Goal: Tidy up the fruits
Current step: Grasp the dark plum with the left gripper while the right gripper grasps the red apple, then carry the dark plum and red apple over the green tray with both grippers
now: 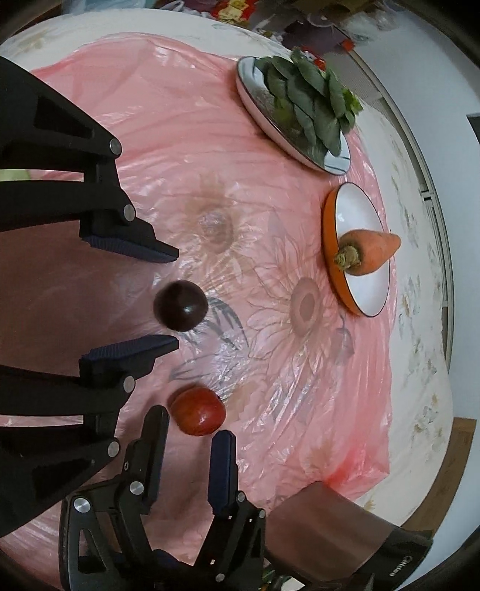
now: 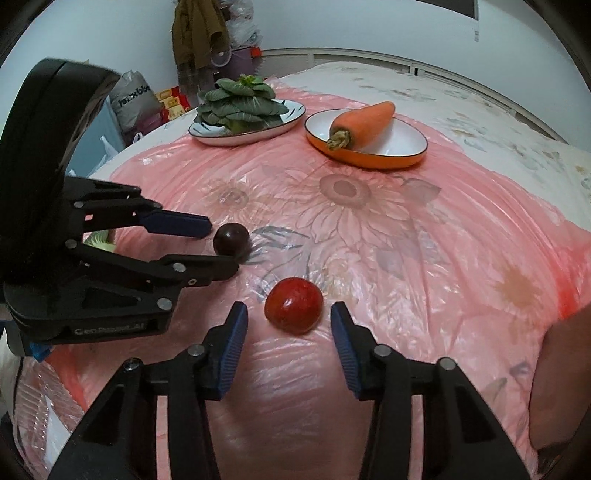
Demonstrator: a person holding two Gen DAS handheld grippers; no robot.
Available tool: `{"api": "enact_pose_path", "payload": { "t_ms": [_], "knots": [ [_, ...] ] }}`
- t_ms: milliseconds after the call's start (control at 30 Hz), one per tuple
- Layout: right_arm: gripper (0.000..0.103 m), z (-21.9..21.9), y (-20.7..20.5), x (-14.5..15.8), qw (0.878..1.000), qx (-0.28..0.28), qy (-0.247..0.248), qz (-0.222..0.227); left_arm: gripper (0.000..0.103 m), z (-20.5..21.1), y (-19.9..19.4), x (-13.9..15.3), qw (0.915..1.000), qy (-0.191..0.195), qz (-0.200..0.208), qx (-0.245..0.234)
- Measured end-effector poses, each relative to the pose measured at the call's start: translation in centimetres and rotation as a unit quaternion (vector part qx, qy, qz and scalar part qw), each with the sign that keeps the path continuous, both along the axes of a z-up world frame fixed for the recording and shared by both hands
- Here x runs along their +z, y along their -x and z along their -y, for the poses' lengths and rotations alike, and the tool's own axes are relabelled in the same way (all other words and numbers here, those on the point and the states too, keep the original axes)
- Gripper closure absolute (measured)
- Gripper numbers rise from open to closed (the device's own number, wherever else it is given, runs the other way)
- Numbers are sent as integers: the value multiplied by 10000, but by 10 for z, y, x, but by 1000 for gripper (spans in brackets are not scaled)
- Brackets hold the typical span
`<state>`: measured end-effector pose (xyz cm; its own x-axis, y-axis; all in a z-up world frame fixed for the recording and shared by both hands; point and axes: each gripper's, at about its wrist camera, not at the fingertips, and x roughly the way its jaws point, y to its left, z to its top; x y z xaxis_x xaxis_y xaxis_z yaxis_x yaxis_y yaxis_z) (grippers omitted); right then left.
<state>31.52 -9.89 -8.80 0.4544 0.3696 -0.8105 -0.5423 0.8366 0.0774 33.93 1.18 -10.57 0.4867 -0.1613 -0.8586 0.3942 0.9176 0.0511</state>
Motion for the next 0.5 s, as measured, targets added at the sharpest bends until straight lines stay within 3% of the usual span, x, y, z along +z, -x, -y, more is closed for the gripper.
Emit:
{"api": "enact_pose_path", "payload": {
  "t_ms": [100,333,500],
  "knots": [
    [46,-3,-4,-3,9999,105,65,-12,69,5,-4,-3,9999,-87,-47,-52],
    [68,-11,-14,-12,9994,253,212,-134,74,4,-9,-10,9999,5,-169,21],
    [69,-9,-16,-15,9995,190,147,-214,79,1,-9,-9,9997,139,-177,113]
  ]
}}
